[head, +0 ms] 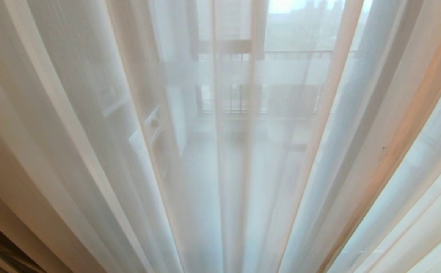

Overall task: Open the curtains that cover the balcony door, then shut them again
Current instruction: Close the outer curtains on both sides

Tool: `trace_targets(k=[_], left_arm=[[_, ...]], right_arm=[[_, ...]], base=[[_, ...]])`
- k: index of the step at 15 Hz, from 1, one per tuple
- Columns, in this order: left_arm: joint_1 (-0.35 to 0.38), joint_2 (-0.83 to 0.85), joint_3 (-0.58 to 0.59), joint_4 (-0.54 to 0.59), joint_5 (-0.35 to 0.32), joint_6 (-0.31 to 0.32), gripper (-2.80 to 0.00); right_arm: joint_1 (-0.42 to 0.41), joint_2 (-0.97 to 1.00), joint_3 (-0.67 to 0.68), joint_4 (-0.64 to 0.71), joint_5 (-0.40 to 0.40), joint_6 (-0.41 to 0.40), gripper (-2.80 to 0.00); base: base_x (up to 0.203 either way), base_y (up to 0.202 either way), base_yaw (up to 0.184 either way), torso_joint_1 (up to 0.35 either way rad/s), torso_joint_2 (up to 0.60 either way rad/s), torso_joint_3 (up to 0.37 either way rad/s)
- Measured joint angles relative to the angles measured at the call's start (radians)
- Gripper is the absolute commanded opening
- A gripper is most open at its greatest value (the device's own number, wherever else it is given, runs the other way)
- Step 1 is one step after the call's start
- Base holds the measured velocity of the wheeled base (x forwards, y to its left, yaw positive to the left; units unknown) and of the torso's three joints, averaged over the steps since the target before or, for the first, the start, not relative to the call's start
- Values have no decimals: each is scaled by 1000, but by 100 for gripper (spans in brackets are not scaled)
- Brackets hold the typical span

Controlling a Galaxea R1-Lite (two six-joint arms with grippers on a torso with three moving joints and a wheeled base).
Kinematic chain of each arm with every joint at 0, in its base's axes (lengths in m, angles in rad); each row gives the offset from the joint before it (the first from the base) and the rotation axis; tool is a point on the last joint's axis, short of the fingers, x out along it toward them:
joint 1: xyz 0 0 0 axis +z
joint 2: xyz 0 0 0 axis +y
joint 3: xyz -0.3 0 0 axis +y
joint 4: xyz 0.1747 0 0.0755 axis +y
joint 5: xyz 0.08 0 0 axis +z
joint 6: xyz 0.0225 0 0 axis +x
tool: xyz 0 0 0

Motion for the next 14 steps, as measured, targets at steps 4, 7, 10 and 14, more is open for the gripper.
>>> trace_targets(k=[4,7,10,14], left_arm=[[0,0,0,0,0,0,-280],[0,0,0,0,0,0,-280],[0,0,0,0,0,0,-280],[-1,0,0,0,0,1,-280]], right_arm=[[0,0,0,0,0,0,-280],[0,0,0,0,0,0,-280],[0,0,0,0,0,0,-280],[0,0,0,0,0,0,-280]], base=[[0,193,1,2,2,2],[0,191,1,2,1,5],[0,192,0,1,1,6],[0,116,0,1,2,0]])
